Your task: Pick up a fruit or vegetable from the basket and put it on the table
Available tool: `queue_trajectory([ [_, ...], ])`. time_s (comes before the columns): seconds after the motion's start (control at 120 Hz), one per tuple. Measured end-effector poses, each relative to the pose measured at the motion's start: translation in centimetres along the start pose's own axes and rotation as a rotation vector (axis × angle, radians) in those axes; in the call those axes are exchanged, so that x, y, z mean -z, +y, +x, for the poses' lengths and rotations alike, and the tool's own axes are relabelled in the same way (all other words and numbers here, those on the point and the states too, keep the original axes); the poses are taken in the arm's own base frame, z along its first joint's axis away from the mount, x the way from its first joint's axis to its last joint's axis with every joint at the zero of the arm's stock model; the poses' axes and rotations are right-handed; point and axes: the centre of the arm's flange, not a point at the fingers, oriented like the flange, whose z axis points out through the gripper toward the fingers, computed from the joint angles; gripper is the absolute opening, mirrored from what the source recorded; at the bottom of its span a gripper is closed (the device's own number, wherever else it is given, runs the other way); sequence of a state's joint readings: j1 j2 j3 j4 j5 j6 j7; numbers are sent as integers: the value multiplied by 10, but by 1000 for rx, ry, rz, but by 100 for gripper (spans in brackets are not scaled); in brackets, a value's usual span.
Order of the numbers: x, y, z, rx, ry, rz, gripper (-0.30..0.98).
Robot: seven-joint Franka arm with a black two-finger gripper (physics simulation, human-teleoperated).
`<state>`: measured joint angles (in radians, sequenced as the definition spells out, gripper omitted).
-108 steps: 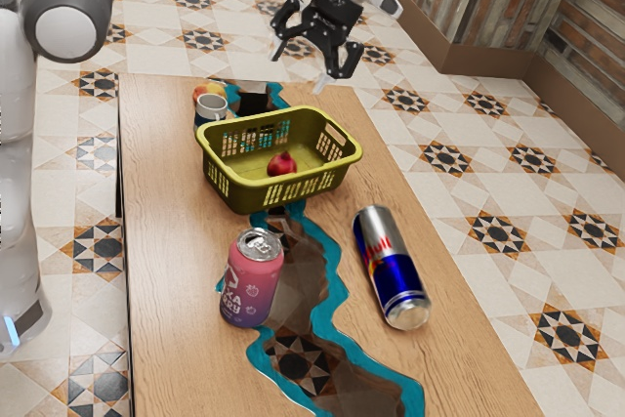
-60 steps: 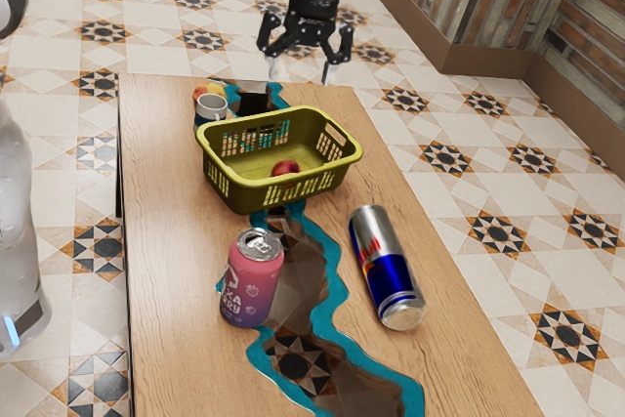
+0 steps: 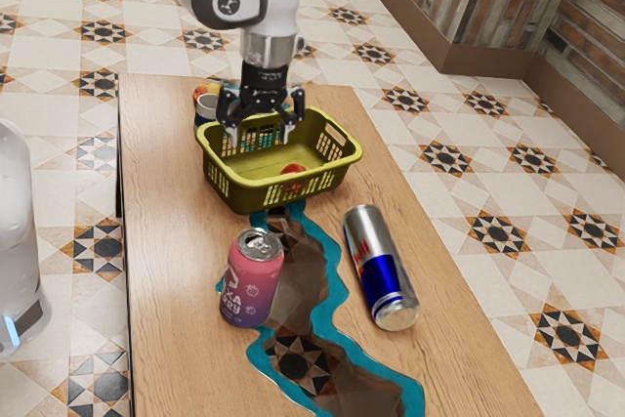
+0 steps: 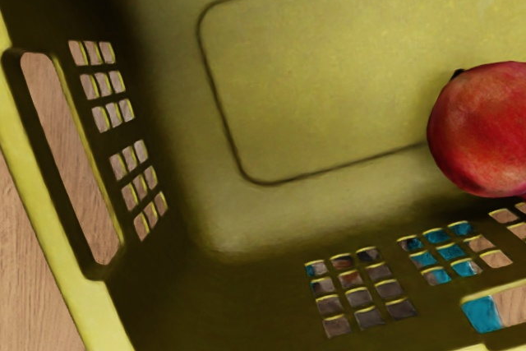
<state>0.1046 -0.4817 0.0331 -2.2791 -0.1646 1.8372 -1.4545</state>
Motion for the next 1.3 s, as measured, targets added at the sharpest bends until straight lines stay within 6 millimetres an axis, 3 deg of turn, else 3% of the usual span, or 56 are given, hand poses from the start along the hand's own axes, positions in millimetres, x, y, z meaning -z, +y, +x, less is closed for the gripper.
queue_trajectory([
  [0.183,-7,5,9,-25,5,-41,69],
  [0.408,-15,20,71,65,16,-54,69],
  [0.533,-22,41,83,58,24,-52,69],
  [0.75,-51,62,82,25,16,-40,69],
  [0.883,-52,72,79,1,19,-59,69],
  [1.05,-44,65,44,-56,10,-96,69],
  [1.3,-46,63,46,-126,11,-114,69],
])
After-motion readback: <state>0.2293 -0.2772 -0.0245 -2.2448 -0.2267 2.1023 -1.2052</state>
